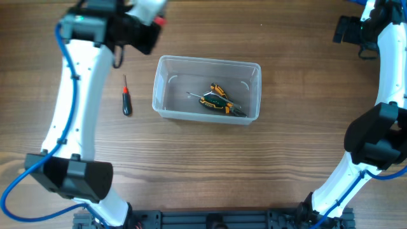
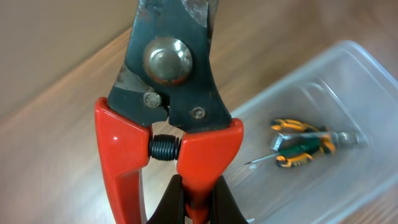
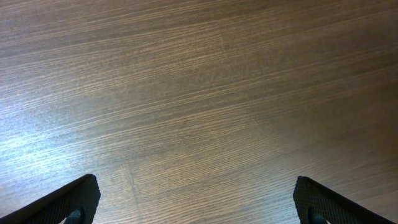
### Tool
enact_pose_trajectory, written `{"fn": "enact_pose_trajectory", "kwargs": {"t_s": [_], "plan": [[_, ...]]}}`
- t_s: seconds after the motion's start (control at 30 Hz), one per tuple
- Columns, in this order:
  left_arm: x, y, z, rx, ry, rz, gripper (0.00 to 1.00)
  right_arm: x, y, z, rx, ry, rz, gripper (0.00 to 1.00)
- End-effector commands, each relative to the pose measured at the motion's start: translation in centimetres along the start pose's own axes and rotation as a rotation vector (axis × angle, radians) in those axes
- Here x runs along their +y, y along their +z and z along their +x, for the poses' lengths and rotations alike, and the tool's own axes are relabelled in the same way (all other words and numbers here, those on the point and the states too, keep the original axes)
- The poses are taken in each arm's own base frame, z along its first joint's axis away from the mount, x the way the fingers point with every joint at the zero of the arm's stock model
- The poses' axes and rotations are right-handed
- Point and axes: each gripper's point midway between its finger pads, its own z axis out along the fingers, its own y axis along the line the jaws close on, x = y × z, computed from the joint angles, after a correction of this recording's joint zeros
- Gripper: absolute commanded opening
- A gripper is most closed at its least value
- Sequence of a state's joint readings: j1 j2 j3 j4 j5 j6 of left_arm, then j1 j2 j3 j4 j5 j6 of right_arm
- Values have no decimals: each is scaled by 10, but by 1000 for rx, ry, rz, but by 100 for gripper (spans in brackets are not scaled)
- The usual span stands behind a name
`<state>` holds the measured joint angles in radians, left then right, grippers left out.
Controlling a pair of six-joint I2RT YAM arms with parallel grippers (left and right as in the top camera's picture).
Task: Pack container
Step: 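Carry the shears into the container and open the left gripper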
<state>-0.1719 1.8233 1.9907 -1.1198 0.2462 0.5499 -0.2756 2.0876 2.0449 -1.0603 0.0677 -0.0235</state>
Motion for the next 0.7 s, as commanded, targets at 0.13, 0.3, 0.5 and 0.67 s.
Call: {"fn": "enact_pose_trajectory", "kwargs": {"t_s": [0.13,0.3,0.5,0.67], "plan": [[-92,32,-27,-38,535,182,4,3,-10,-6,-29,-4,-14,100],[-116,91,4,101,531,302,4,3,-10,-6,-29,-4,-14,100],[-139,152,60,301,490,451,4,3,-10,-6,-29,-4,-14,100],[-151,172,83,364,457,531,4,3,-10,-6,-29,-4,-14,100]]}}
